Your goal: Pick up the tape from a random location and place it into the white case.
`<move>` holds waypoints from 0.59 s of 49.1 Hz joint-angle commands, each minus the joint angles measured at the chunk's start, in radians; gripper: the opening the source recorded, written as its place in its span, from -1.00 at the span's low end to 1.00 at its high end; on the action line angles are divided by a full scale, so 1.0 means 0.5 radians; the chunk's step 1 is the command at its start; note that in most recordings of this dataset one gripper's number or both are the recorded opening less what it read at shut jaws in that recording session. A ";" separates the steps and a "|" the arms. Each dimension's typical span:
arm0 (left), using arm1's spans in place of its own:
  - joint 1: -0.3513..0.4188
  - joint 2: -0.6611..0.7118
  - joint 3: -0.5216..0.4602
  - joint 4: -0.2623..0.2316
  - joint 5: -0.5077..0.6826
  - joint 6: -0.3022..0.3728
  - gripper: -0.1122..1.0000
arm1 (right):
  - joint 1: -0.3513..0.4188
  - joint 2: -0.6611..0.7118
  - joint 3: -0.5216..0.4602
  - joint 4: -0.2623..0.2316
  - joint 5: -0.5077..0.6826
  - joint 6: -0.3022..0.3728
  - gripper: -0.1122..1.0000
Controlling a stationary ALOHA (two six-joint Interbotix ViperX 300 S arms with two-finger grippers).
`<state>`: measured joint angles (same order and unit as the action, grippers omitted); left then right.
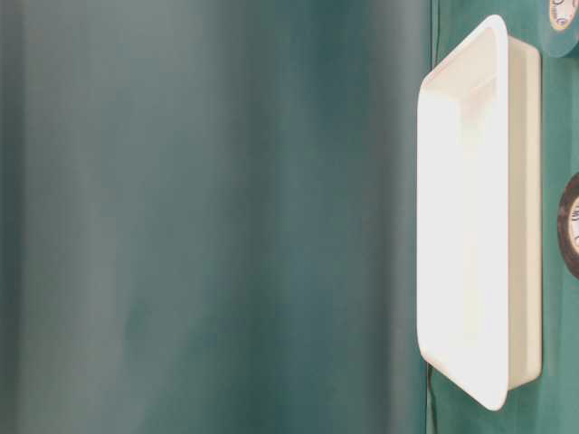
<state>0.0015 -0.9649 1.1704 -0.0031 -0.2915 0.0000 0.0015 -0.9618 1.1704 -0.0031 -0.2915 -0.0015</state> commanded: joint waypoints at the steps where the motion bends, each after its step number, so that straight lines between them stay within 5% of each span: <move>1: 0.003 -0.015 -0.040 -0.015 0.049 -0.003 -0.77 | -0.015 0.006 -0.040 0.000 -0.012 0.000 -0.80; 29: -0.015 0.012 -0.052 -0.015 0.098 -0.006 -0.77 | -0.015 0.012 -0.052 -0.003 0.092 -0.003 -0.80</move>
<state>-0.0031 -0.9679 1.1689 -0.0092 -0.2378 -0.0015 -0.0046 -0.9618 1.1704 -0.0031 -0.2439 -0.0031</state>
